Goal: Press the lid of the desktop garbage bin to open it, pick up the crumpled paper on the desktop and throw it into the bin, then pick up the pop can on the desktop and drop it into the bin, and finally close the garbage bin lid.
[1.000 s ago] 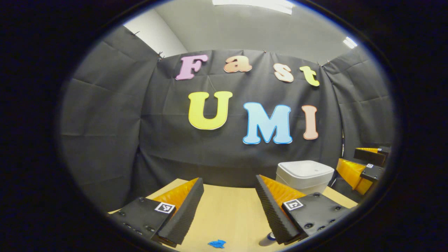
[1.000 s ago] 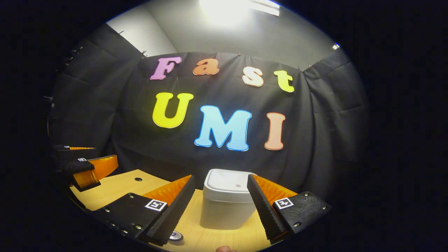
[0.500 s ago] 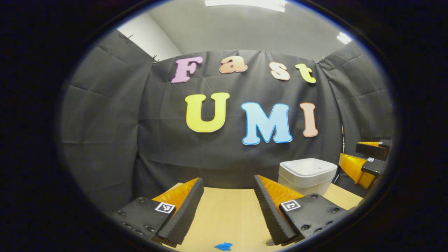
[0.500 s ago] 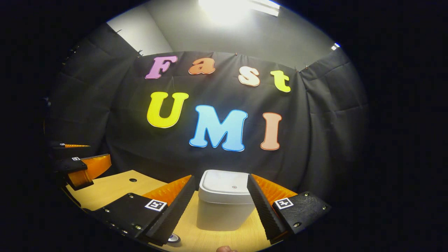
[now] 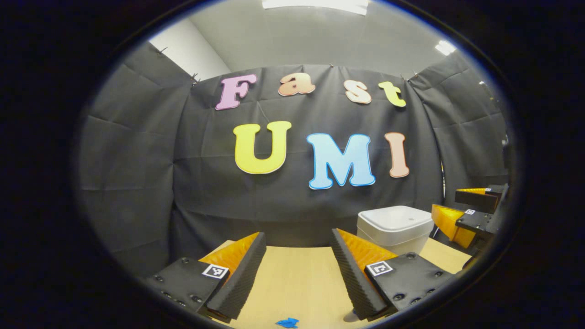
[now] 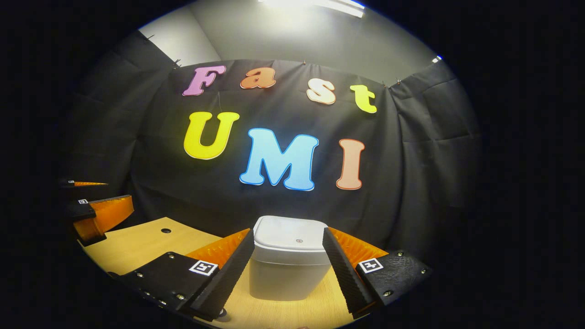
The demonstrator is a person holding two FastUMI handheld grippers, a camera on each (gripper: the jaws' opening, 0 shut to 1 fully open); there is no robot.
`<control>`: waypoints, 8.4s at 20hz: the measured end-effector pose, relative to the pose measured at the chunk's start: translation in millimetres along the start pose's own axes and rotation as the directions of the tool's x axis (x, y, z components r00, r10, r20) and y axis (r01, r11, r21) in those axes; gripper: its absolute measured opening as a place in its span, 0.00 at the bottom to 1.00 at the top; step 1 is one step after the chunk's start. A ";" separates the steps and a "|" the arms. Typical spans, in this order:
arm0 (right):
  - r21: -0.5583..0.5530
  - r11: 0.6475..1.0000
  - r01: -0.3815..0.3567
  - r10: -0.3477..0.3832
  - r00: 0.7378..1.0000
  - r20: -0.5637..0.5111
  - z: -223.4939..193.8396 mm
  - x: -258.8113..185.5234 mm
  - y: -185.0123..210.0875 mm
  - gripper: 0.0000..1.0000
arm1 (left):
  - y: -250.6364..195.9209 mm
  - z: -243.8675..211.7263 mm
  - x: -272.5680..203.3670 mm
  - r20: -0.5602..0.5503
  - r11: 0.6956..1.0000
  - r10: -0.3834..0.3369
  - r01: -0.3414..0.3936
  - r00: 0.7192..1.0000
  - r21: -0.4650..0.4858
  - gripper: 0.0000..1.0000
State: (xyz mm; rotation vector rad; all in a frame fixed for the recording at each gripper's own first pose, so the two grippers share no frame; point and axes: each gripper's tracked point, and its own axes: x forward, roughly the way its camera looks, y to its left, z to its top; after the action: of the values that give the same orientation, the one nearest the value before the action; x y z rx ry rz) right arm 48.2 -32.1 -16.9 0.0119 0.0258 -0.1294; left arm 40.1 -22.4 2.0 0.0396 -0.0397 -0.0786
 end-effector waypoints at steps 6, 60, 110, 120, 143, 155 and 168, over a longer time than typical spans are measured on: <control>0.040 0.999 0.004 -0.003 0.999 -0.033 -9.9 22.5 -9.5 0.75 | 0.2 -5.8 6.6 -0.018 1.000 0.003 -0.003 1.000 -0.005 0.94; 0.117 0.990 -0.080 0.098 0.982 -0.159 -58.3 126.3 -24.4 0.00 | -4.7 -15.0 -6.2 -0.034 0.999 0.042 -0.042 0.999 -0.007 1.00; 0.058 0.998 -0.040 0.037 0.997 0.063 18.5 -2.1 1.9 0.95 | 11.5 -185.8 -8.7 -0.287 0.999 -0.034 0.044 0.957 0.031 0.94; 0.048 0.999 -0.026 0.026 1.000 -0.006 1.1 -32.6 17.3 0.96 | 25.2 -287.2 -4.1 -0.452 0.998 -0.054 0.054 0.890 -0.012 1.00; 0.041 0.998 0.045 -0.041 0.995 -0.095 -22.3 -48.5 -0.9 0.96 | 46.5 -393.7 -10.1 -0.639 0.999 -0.026 0.039 0.769 0.006 0.68; 0.019 0.999 0.027 -0.025 0.994 -0.104 -31.2 -49.6 0.0 0.96 | 47.3 -391.8 -11.2 -0.637 0.997 -0.056 0.077 0.769 0.005 0.37; 0.083 0.996 0.045 -0.037 0.995 -0.092 -36.9 -49.7 -18.6 0.96 | 25.9 -331.0 -3.9 -0.572 0.997 -0.078 0.073 0.816 -0.032 0.19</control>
State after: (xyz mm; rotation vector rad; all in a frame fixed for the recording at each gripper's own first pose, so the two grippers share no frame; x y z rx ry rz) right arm -4.3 -43.6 -52.6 0.1024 0.1107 -0.1712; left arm 51.9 16.3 -327.6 0.0547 0.5728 -0.1446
